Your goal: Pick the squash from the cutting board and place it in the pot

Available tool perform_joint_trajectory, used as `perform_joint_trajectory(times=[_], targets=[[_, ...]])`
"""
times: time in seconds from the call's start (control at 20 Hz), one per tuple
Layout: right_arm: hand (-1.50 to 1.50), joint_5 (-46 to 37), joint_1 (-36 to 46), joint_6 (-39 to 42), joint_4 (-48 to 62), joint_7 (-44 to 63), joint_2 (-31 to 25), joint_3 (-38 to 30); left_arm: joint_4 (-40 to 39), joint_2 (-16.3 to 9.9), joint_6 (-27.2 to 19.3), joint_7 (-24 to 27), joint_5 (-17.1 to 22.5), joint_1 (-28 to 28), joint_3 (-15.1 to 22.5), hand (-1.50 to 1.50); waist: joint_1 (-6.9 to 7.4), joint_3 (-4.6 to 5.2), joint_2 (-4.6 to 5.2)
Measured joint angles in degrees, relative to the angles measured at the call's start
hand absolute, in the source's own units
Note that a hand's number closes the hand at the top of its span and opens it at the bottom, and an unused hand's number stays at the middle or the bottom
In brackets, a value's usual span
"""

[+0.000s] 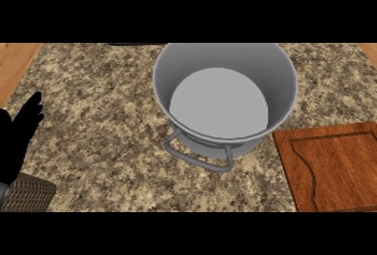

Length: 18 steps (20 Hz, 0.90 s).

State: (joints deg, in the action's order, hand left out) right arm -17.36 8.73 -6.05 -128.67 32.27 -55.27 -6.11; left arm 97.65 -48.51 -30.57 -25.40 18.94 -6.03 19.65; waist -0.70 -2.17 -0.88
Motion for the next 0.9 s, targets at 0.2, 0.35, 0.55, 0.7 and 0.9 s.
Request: perform_joint_trajectory(times=[0.2,0.35,0.55,0.7,0.9], targets=[[1.50,2.6,5.6,2.7,-0.7,6.3,-1.2,2.4,-0.6,0.3,0.4,0.1,-0.2,-2.0,1.0,0.00,1.50,0.01,0.49],[1.50,4.4,10.2,4.6,-0.3,11.4,-1.6,5.1,-1.2,0.4,0.5,-0.1,-0.3,-3.4,1.9,0.00,2.36,0.02,0.68],[1.50,5.3,16.5,6.0,2.7,16.3,-0.7,9.6,-1.7,0.7,0.5,0.0,-0.8,-5.5,3.2,0.00,3.87,0.07,1.08],[1.50,5.5,21.8,7.2,6.1,19.0,0.9,13.5,-2.2,0.8,0.6,-0.9,-0.8,-6.9,4.2,0.00,4.75,0.13,1.25],[1.50,5.0,27.1,8.4,11.0,21.2,4.8,19.5,-3.1,1.2,0.8,-0.5,-0.6,-8.1,4.7,0.00,5.53,0.05,1.36]])
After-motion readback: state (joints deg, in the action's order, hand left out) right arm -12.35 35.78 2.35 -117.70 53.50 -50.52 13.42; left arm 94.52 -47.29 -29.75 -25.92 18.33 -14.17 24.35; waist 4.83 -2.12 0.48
